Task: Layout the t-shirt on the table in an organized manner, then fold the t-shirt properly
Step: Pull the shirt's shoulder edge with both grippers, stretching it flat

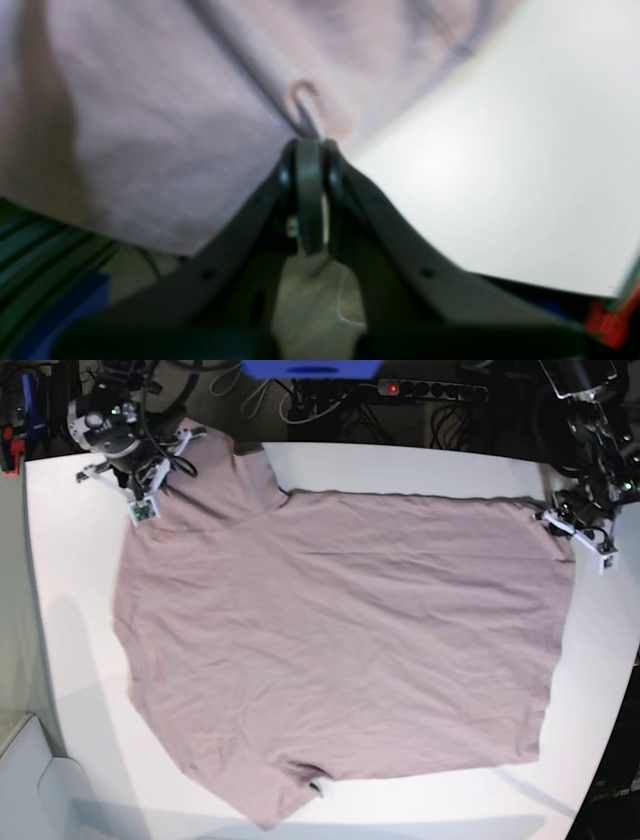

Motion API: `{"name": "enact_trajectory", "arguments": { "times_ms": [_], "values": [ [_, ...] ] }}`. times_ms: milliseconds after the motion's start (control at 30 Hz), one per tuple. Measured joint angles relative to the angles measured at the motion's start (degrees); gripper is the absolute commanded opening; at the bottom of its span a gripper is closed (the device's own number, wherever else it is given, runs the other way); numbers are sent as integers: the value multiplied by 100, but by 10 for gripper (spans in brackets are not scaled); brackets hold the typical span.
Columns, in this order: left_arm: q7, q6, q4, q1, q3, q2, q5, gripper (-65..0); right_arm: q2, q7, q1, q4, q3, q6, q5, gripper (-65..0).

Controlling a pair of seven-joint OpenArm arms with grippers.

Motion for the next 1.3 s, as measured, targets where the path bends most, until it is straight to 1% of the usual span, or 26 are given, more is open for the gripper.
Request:
{"name": "enact_trajectory", "arguments": {
  "times_ms": [67,167,267,367,500,633,767,867,1000,1200,1300],
  "values": [
    [46,-7,103,-2,17,96,-9,-648,-4,13,20,76,-7,2,22,-650],
    [203,-17,166,-2,35,118,-31,-648,11,15,26,85,-11,2,22,-650],
    [313,-15,297,0,-2,291,-2,-648,4,13,-9,103,44,2,26,-650],
    [459,-17,483,2,33,461,-2,-648,-7,37,7,103,343,2,57,-650],
    [459,-17,592,15,39,673,-2,-648,-9,-7,199,101,774,2,26,-650],
    [433,2,603,11,280,660,-7,-648,7,37,361,101,1021,2,52,-650],
    [411,2,614,9,323,723,-24,-648,13,7,398,101,1270,2,39,-650],
    [345,2,640,7,496,844,-46,-648,125,20,409,101,1283,0,44,-650],
    [330,4,645,-35,647,992,-94,-648,138,15,376,101,1311,2,44,-650],
    [310,-22,667,70,643,960,-186,-649,138,17,317,101,1305,2,46,-650],
    [632,-68,861,227,525,898,-240,-649,138,35,245,101,1283,2,42,-650]
  ]
}}
